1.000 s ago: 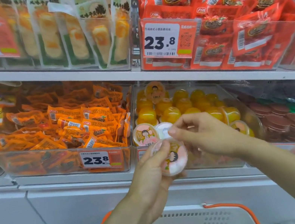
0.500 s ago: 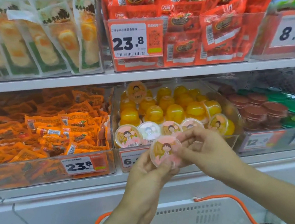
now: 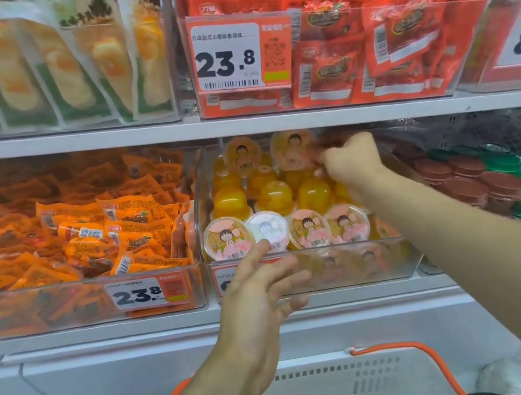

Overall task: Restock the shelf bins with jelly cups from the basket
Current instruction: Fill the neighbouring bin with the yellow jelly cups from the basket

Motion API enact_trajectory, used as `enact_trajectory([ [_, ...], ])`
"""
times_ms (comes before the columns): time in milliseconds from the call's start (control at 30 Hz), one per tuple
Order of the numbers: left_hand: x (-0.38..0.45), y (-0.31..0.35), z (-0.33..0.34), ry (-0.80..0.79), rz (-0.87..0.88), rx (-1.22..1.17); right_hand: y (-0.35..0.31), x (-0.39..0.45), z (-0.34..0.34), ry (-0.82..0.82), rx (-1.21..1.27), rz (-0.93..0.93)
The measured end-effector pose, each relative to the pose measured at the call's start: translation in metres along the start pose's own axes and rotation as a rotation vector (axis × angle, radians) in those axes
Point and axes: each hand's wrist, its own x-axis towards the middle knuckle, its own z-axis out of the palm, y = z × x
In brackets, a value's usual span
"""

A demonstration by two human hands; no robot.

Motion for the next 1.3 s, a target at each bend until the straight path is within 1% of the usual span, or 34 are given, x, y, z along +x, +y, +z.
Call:
enact_trajectory([
  [33,0.0,-0.001,0.001,0.01,-0.001,0.004,0.001,0.017,0.007,-0.007,-0.022,0.044],
  [67,0.0,-0.002,0.002,0.02,-0.003,0.007,0.002,0.032,0.013,-0.052,-0.09,0.061],
  [133,0.0,-0.005,0.003,0.031,-0.01,0.006,0.0,0.053,0.023,-0.157,-0.252,0.051],
  [200,0.0,-0.005,0.003,0.041,-0.017,0.009,-0.001,0.063,0.03,-0.207,-0.391,0.021],
  [233,0.001,-0.005,0.002,0.046,-0.02,0.011,-0.001,0.065,0.034,-0.199,-0.472,-0.002],
  [300,0.003,-0.003,0.001,0.051,-0.026,0.018,0.001,0.066,0.04,-0.09,-0.625,-0.03],
  [367,0.004,-0.003,0.0,0.055,-0.029,0.025,0.0,0.059,0.043,-0.005,-0.712,-0.067],
  [533,0.003,-0.006,0.003,0.062,-0.031,0.06,-0.002,0.045,0.044,0.048,-0.71,-0.121],
  [600,0.003,-0.007,0.003,0.065,-0.023,0.062,-0.004,0.038,0.044,0.045,-0.759,-0.134],
  [667,0.003,-0.008,0.003,0.074,-0.011,0.061,-0.005,0.033,0.042,0.031,-0.746,-0.148],
  [800,0.001,-0.006,-0.001,0.09,0.031,0.095,-0.002,0.019,0.027,0.051,-0.554,-0.16],
  [867,-0.001,-0.006,-0.005,0.045,0.014,0.145,-0.002,-0.003,0.014,0.076,-0.398,-0.156],
  [900,-0.002,-0.007,-0.008,0.009,-0.013,0.202,-0.003,-0.019,0.006,0.07,-0.326,-0.193],
  [967,-0.004,-0.014,-0.014,-0.077,-0.076,0.358,-0.006,-0.058,-0.01,-0.014,-0.208,-0.242],
  [1033,-0.005,-0.025,-0.02,-0.148,-0.152,0.545,-0.001,-0.101,-0.027,-0.112,-0.064,-0.226],
  [1100,-0.003,-0.046,-0.03,-0.248,-0.27,0.717,0.017,-0.143,-0.033,-0.173,0.123,-0.158],
  [1133,0.0,-0.06,-0.04,-0.29,-0.339,0.823,0.033,-0.164,-0.03,-0.205,0.199,-0.072],
  [1200,0.005,-0.094,-0.065,-0.356,-0.477,1.11,0.079,-0.203,-0.016,-0.267,0.271,0.176],
  [1233,0.005,-0.112,-0.08,-0.415,-0.522,1.304,0.108,-0.222,-0.007,-0.319,0.255,0.313],
  [1300,-0.002,-0.146,-0.108,-0.45,-0.59,1.638,0.169,-0.253,0.01,-0.474,0.132,0.61],
])
